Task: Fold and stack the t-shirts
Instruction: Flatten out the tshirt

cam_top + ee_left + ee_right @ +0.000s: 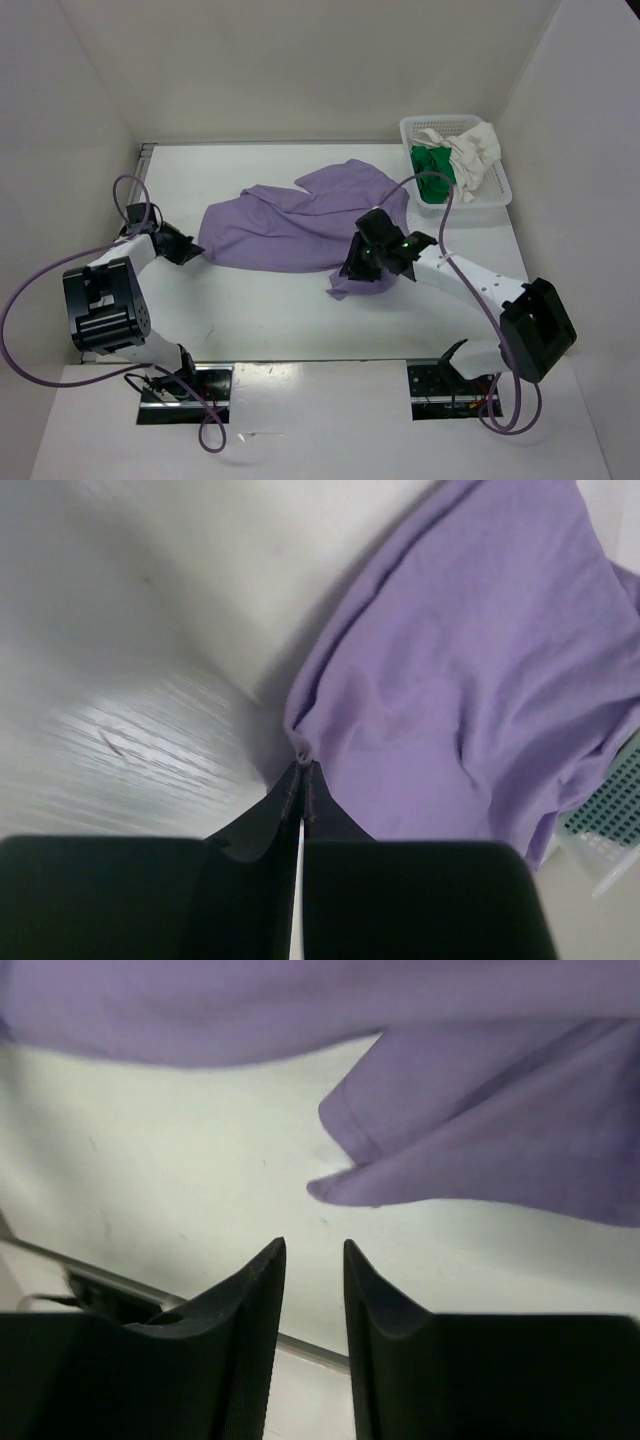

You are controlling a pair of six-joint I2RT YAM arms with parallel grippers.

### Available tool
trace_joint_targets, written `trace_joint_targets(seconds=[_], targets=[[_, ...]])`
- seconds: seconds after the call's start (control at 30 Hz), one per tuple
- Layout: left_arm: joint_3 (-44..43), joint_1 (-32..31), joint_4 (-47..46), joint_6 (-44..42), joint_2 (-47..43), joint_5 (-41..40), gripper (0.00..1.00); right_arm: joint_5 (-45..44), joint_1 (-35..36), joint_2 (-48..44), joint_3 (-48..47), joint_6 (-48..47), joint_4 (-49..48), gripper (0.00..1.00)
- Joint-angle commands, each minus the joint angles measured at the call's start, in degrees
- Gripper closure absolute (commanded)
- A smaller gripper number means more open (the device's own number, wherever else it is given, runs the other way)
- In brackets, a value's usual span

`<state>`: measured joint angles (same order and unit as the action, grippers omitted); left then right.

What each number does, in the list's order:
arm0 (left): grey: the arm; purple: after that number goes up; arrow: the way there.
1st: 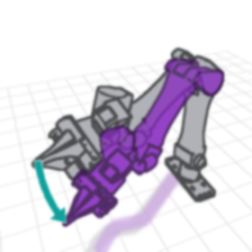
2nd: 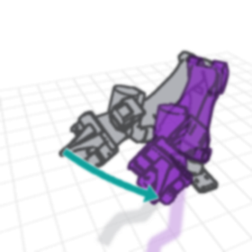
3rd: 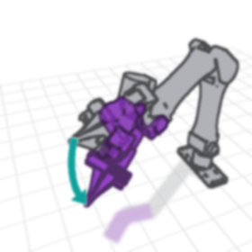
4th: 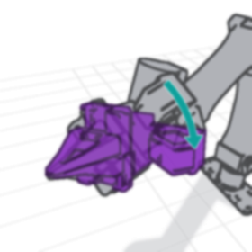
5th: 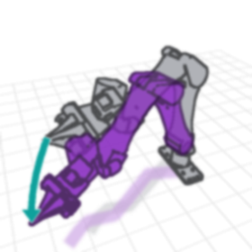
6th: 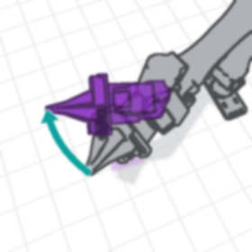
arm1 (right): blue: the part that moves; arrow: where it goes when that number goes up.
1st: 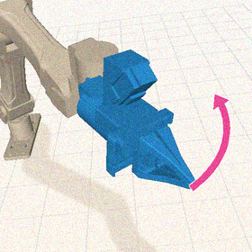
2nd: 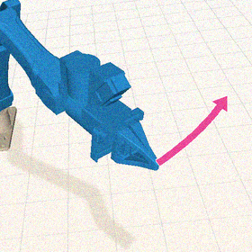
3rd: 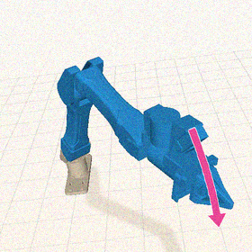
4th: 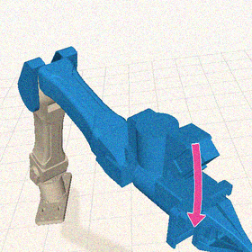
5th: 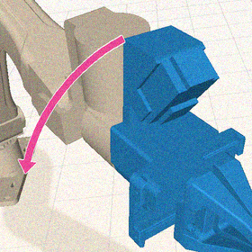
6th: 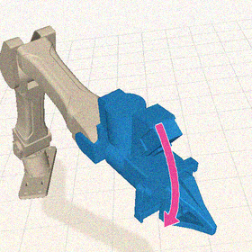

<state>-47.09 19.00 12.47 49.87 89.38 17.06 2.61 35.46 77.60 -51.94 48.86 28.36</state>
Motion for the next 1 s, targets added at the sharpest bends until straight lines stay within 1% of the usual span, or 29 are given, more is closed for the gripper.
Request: trace_joint_targets(seconds=[0.0,0.1,0.17,0.23,0.3,0.4,0.43,0.47,0.57,0.7,0.83,0.97], targets=[[-1.1,-2.4,1.0,-0.3,-2.8,-0.3,1.00,0.5,5.2,3.6,-1.8,6.9,-1.6,0.63],[-1.1,-4.3,1.0,-0.3,-3.3,-1.6,1.00,-1.9,10.2,8.5,-5.1,10.4,-1.6,0.54],[-1.1,-4.9,1.6,-0.3,-3.3,-1.6,1.00,-1.1,10.8,9.3,-5.1,13.0,-3.1,0.48],[-1.1,-4.9,1.6,-0.3,-3.9,-1.6,1.00,-2.9,10.8,9.8,-4.5,14.4,-3.1,0.46],[-1.1,-4.9,1.6,-0.3,-3.9,-1.6,1.00,-3.6,10.8,11.3,-5.5,15.2,-2.1,0.46],[-0.5,-5.5,1.6,0.2,-3.9,-0.2,1.00,-4.6,10.8,14.1,-6.8,17.7,-0.7,0.52],[-0.5,-5.5,1.6,0.2,-3.9,-0.2,1.00,-5.3,10.8,14.2,-6.8,18.5,0.0,0.52],[-0.5,-6.0,1.6,0.2,-3.3,-0.2,1.00,-7.0,10.8,14.2,-7.3,19.0,0.0,0.56],[-1.1,-6.0,1.6,0.2,-2.6,1.0,1.00,-7.0,9.5,15.8,-8.0,19.5,1.2,0.59],[-1.1,-6.0,1.6,0.2,-2.0,1.5,1.00,-7.0,9.4,17.7,-9.3,20.6,2.8,0.60],[-0.5,-6.0,1.1,0.8,-2.0,1.5,1.00,-7.0,8.9,16.6,-8.3,21.1,2.8,0.60],[-0.5,-6.0,1.1,0.8,-2.0,2.0,1.00,-6.0,8.9,17.8,-7.6,21.6,3.4,0.60]])
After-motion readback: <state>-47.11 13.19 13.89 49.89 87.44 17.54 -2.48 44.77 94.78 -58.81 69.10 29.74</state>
